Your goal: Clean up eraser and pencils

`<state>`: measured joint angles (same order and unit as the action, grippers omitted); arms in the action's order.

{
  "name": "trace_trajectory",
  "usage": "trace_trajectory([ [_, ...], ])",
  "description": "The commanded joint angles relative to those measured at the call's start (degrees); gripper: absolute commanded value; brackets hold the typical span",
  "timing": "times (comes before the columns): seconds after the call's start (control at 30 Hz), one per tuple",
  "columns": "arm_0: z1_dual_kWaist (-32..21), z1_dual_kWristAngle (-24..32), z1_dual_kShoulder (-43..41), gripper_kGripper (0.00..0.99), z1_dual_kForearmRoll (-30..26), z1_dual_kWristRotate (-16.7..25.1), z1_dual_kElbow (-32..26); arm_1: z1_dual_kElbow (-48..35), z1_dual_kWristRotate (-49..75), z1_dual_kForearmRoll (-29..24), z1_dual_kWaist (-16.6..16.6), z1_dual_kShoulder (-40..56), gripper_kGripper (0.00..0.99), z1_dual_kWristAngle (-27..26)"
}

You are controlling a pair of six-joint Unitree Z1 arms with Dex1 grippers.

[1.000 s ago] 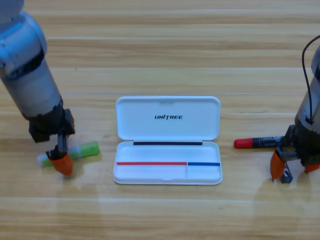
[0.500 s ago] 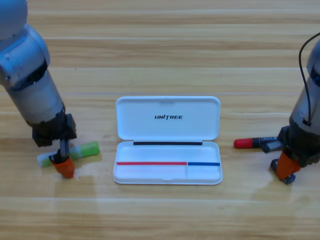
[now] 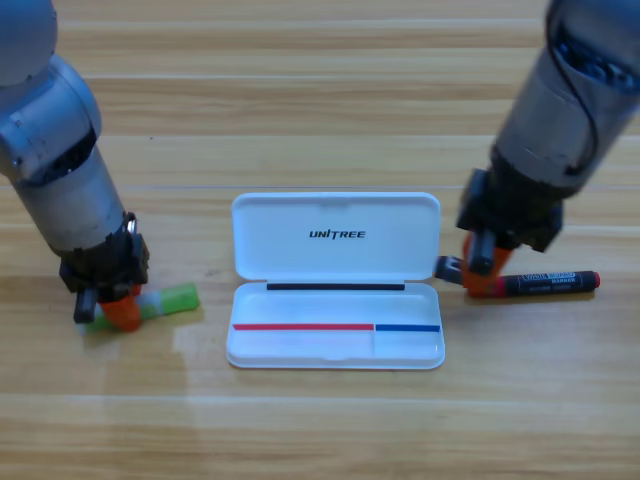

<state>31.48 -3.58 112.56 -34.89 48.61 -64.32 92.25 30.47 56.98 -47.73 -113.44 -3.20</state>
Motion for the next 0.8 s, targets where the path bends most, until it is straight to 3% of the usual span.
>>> trace_trajectory([
  [0.03, 0.78, -2.3, 0.38, 0.0, 0.0, 1.84, 1.39, 4.61, 2.58, 3.84, -5.26, -9.43, 0.0, -1.29],
  [0.4, 1.22, -4.06, -8.06, 0.0, -9.23, 3.34, -4.67, 8.83, 3.9, 5.25, -5.62, -16.29, 0.0, -0.58],
  [0.8, 3.24, -3.97, -10.7, 0.0, -13.89, 2.63, -8.45, 11.38, 4.07, 5.16, -5.09, -19.1, 0.0, 1.7],
])
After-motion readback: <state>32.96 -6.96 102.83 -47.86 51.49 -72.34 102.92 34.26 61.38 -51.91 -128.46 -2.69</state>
